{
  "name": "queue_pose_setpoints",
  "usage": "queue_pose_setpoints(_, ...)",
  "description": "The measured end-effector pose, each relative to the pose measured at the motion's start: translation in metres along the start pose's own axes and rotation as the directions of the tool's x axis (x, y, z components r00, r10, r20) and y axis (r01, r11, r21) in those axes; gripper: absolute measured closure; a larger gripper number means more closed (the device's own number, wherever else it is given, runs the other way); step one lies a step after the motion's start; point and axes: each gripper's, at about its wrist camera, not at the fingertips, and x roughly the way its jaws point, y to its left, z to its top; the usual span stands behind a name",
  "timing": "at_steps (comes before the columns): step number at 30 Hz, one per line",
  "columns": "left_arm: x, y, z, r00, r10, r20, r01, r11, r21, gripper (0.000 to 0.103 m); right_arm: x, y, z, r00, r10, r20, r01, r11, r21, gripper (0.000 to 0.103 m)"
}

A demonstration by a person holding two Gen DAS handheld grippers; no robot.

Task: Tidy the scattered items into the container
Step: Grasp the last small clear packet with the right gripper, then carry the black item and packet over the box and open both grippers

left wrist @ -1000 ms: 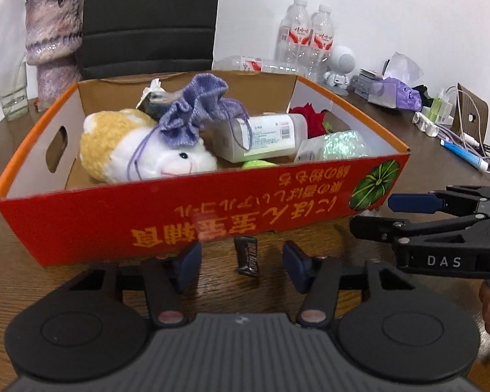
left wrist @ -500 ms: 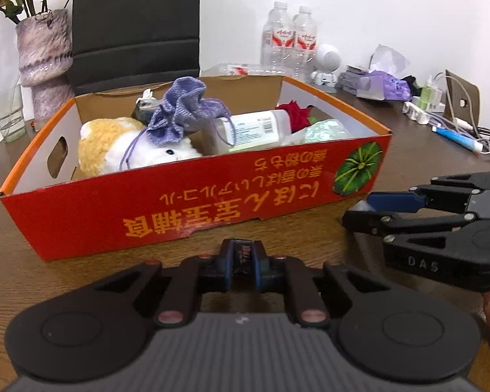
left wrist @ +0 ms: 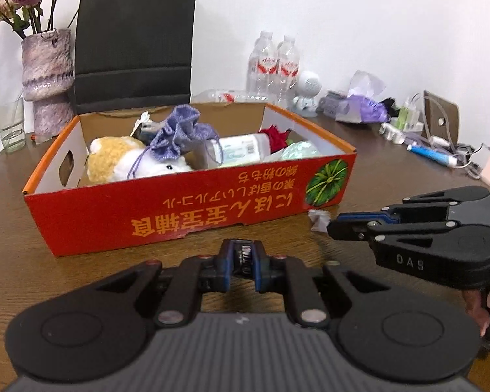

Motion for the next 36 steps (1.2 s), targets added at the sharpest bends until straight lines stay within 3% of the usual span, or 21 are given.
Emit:
queue_pose_setpoints(3,-0.007,0.002,-0.001,1.000,0.011,0.023,-0.011,1.000,0.005,0.090,-0.007,-0.002,0.001,1.000,0.009,0.028,-0.009,1.000,0.018,0.094)
queue_pose_setpoints(4,-0.006,0.004,-0.002,1.000,0.015,0.018,-0.015,1.000,0.001,0.090,-0.005,-0.004,0.002,1.000,0.003,0.022,-0.004,1.000,0.024,0.085)
queue_pose_setpoints(5,-0.004,0.006,-0.003,1.000,0.017,0.009,-0.017,1.000,-0.007,0.090,-0.001,-0.005,0.003,1.000,-0.010,0.008,0.009,0.999,0.033,0.064)
queue_pose_setpoints(7,-0.001,0.009,-0.003,1.000,0.015,-0.004,-0.016,1.000,-0.022,0.090,0.007,-0.007,0.005,0.999,-0.042,-0.014,0.043,0.998,0.046,0.044)
queue_pose_setpoints(12,-0.003,0.014,-0.004,1.000,0.019,0.007,-0.018,0.999,-0.032,0.090,0.031,-0.008,0.015,0.996,-0.067,-0.053,0.071,0.995,0.066,0.050)
queue_pose_setpoints(16,-0.004,0.022,-0.006,0.999,0.035,0.008,-0.035,0.998,-0.048,0.090,0.045,-0.007,0.014,0.988,-0.114,-0.102,0.124,0.988,0.096,0.077)
queue_pose_setpoints(23,-0.009,0.032,-0.010,0.999,0.040,0.011,-0.039,0.997,-0.067,0.090,0.027,-0.001,0.004,0.993,-0.084,-0.084,0.094,0.988,0.124,0.081)
queue_pose_setpoints(29,-0.046,0.030,0.007,0.992,0.032,0.124,-0.027,0.999,-0.042,0.090,-0.027,0.002,0.028,0.999,-0.024,0.039,0.019,0.994,0.112,0.081)
queue_pose_setpoints(32,-0.064,0.029,0.031,0.978,0.035,0.204,-0.032,0.999,-0.017,0.090,-0.048,-0.001,0.060,0.989,-0.021,0.148,0.007,0.995,0.095,0.081)
queue_pose_setpoints(36,-0.071,0.033,0.072,0.954,0.073,0.289,-0.074,0.997,-0.007,0.089,-0.040,-0.007,0.103,0.974,-0.021,0.227,-0.004,0.994,0.111,0.081)
